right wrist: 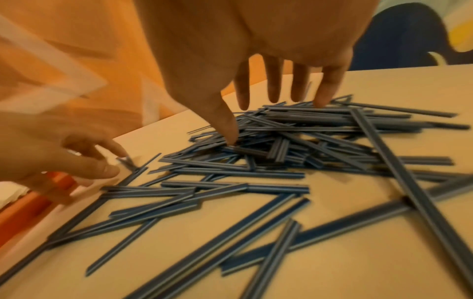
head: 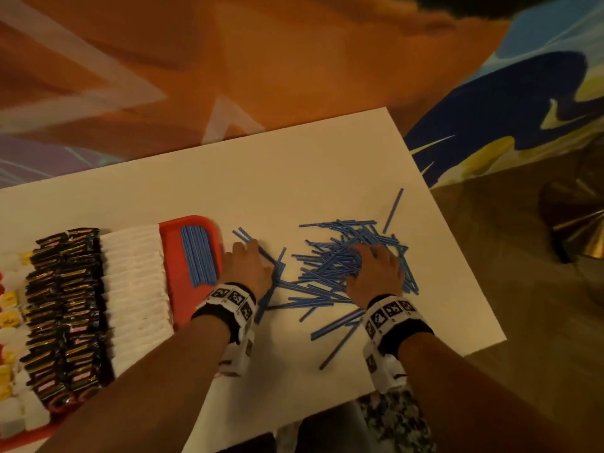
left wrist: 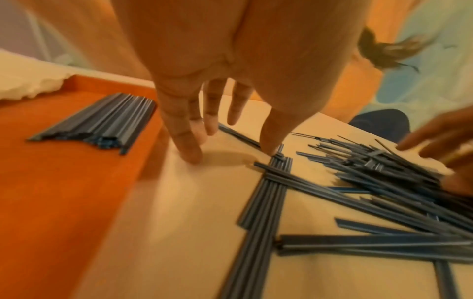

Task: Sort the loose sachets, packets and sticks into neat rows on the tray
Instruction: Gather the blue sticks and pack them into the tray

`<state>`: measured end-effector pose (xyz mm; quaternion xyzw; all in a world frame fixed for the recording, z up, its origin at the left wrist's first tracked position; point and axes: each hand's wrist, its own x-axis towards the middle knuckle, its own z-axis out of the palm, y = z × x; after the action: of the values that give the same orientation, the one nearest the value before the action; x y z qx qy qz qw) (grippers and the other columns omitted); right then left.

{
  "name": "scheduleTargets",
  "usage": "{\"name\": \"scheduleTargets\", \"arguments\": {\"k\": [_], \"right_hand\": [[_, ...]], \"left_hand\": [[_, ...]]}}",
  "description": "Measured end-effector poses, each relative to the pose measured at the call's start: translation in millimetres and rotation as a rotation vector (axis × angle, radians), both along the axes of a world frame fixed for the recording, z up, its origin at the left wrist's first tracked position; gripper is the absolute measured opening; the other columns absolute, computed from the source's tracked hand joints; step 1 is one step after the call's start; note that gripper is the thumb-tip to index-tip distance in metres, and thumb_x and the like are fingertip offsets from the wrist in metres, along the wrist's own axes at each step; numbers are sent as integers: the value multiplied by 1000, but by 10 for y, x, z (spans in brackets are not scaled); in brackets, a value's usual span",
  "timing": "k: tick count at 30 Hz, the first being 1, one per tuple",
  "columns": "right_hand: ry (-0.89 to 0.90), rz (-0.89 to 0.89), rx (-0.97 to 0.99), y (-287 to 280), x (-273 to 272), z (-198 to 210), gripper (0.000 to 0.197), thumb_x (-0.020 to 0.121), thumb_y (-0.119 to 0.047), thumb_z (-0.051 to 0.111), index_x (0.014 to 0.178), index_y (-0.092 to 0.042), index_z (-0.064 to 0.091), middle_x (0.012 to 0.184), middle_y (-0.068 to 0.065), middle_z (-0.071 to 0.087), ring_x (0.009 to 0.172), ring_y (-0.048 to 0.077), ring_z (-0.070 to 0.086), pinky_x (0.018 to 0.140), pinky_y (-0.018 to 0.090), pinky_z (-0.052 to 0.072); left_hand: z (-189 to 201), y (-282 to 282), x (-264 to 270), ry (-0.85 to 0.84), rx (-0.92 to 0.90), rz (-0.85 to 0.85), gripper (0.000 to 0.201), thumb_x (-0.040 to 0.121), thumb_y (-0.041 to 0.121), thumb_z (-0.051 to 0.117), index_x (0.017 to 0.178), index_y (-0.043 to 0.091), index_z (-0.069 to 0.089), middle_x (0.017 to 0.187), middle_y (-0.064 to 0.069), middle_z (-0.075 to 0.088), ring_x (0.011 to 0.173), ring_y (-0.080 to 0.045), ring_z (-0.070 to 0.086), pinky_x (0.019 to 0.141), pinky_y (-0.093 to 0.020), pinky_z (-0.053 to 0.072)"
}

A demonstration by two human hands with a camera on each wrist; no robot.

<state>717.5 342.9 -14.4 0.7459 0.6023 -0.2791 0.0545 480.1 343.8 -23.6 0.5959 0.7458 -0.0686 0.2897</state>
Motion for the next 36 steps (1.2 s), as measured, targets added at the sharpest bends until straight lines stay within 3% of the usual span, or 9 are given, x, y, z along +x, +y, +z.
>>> {"name": "scheduleTargets", "arguments": {"k": [4,8,11,14,17,20,25,30,36], "right_hand": [[-25,42,-46,-31,96,-33,65,91,-27,63,147,-37,31,157,-1,22,144,32,18,115,54,22],[89,100,1,-21,128,-70,59,92,-23,62,145,-35,38,154,-3,30,142,29,23,116,50,25],[182,49,85,15,283,-76,53,93,-24,62,142,-29,43,149,-1,40,140,27,31,116,44,28],[214,-69,138,22,462,-78,45,91,-20,63,133,-28,50,142,0,48,134,27,36,111,44,35],[235,-102,153,-7,580,-87,42,88,-13,62,127,-25,54,137,3,51,128,27,40,105,43,39],[256,-118,150,-32,671,-103,43,85,-8,59,125,-24,54,131,3,51,124,28,43,103,42,40],[305,-160,130,-65,829,-137,42,86,-6,58,125,-21,54,128,5,52,119,27,47,100,37,42],[389,-230,182,-73,852,-179,39,85,-2,58,119,-20,58,122,4,56,113,23,52,92,27,42],[446,-296,158,-49,876,-148,35,88,-2,58,120,-19,59,124,2,56,110,14,54,86,16,36]], "left_hand": [[-43,16,301,-26,-42,-93,61,94,42,58,146,19,37,147,-12,31,129,-36,37,109,-42,37],[-21,-7,602,-96,-19,-190,58,92,23,56,147,19,38,146,-11,34,126,-34,40,106,-43,41],[74,82,715,-15,74,-222,61,89,23,58,146,18,36,145,-10,36,128,-33,38,101,-45,44],[139,253,928,1,152,-471,75,90,39,63,152,20,26,156,-9,26,141,-32,25,114,-47,31],[95,420,1277,90,38,-812,111,79,57,73,158,21,4,165,-9,3,151,-33,6,121,-54,10],[5,489,1540,242,-17,-1018,121,76,54,78,158,17,-3,166,-8,1,152,-34,0,121,-59,2],[12,497,1610,251,38,-1017,85,89,33,68,156,13,18,158,-9,26,147,-31,21,122,-53,5],[66,460,1576,241,68,-1015,51,98,14,51,146,10,34,146,-12,40,135,-31,35,115,-42,24],[119,423,1530,258,23,-975,44,100,5,41,143,5,35,145,-16,40,133,-33,37,110,-42,30]]}}
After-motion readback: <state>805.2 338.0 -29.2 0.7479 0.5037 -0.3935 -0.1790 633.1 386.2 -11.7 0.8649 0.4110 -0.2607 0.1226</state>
